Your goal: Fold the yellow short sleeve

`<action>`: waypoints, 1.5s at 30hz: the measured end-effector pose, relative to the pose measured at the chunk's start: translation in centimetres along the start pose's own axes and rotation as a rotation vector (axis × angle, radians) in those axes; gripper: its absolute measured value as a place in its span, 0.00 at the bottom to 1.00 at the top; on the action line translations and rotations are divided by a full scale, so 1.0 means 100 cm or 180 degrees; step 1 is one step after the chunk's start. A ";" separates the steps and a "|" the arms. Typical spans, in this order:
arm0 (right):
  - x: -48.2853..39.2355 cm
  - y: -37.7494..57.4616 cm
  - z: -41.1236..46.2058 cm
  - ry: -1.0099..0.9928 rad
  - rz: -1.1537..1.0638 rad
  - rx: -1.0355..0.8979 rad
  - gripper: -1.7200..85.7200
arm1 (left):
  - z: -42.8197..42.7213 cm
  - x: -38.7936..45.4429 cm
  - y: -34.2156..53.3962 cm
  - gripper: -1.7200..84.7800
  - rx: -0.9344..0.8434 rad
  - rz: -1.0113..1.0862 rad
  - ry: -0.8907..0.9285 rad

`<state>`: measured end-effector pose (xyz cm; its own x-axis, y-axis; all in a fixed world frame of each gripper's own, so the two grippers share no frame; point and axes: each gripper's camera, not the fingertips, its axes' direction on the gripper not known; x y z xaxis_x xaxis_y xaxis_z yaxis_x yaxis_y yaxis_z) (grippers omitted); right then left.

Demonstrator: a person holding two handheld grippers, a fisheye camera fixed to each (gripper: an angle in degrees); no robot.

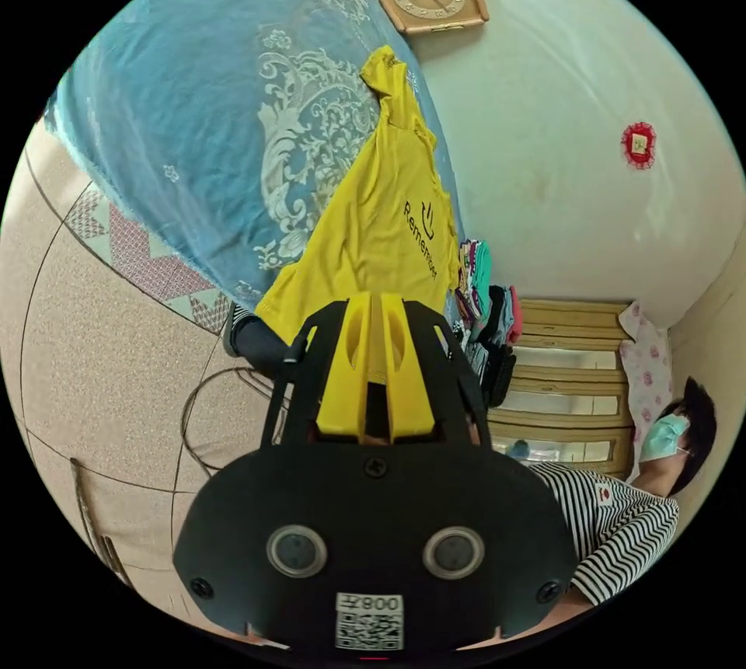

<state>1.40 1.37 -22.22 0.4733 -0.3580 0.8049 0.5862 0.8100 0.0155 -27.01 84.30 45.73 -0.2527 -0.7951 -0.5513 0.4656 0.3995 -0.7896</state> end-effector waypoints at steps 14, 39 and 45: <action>-0.084 -0.198 0.193 0.0064 -0.1047 0.0014 0.05 | 0.297 0.226 -0.273 0.06 -0.0767 0.1620 -0.0943; -0.280 -0.467 0.564 0.1922 -0.2951 -0.0685 0.03 | 0.550 0.363 -0.540 0.05 -0.0361 0.2821 -0.2135; -0.284 -0.461 0.510 0.1800 -0.3012 0.0188 0.02 | 0.595 0.355 -0.578 0.05 -0.0223 0.2609 -0.2095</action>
<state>-72.63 -2.07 -15.54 0.0912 -0.9937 0.0657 0.8452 0.1121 0.5225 -12.41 5.84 87.80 0.6374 -0.3522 -0.6853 0.2304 0.9358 -0.2667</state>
